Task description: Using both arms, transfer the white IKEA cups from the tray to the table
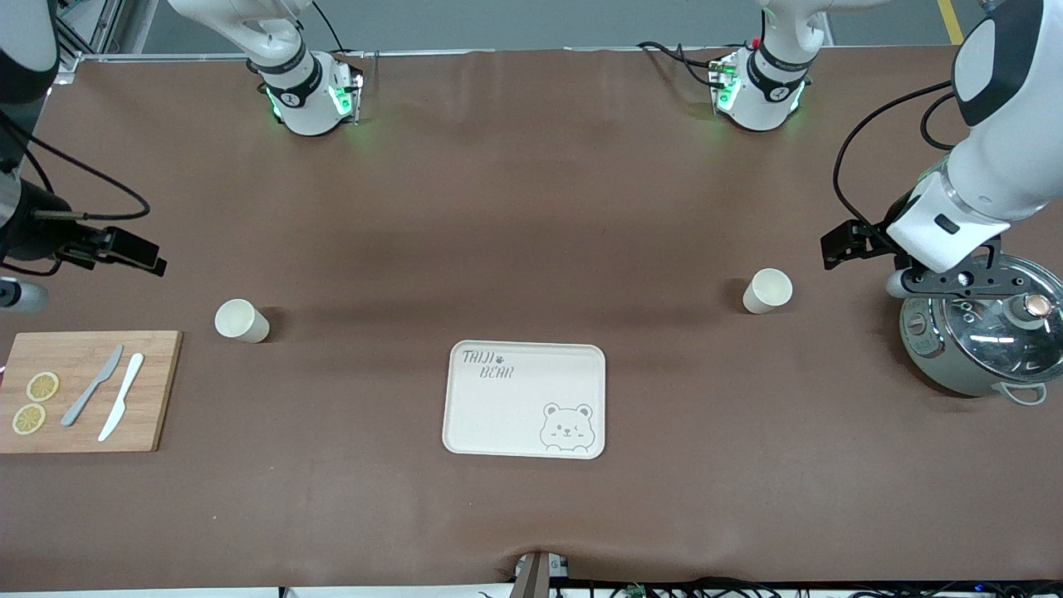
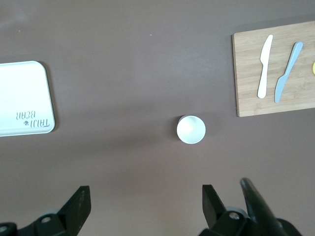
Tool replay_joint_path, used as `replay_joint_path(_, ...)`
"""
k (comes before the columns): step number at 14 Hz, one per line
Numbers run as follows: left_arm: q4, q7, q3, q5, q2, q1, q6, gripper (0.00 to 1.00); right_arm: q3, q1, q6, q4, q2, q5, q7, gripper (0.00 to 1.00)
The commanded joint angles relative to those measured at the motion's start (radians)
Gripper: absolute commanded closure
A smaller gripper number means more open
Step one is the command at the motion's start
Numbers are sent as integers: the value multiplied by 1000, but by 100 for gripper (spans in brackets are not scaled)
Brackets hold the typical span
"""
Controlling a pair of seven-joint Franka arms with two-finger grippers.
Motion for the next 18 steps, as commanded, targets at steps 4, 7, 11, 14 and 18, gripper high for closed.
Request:
replay_joint_path(4, 20, -11, -5, 7, 2, 4, -24, 0, -3, 0, 10, -124, -130, -15, -63, 0)
replay_joint_path(7, 20, -11, -5, 7, 2, 4, -24, 0, -23, -2, 3, -125, -128, -15, -124, 0)
replay_joint_path(11, 20, -11, -5, 7, 2, 4, -24, 0, -44, -5, -19, -128, -130, -15, -166, 0)
replay_joint_path(14, 20, -11, -5, 7, 2, 4, -24, 0, -64, -8, -41, -121, -125, -18, -167, 0)
replay_joint_path(18, 20, -11, -5, 7, 2, 4, -26, 0, -70, -10, -44, -90, -119, -24, -178, 0)
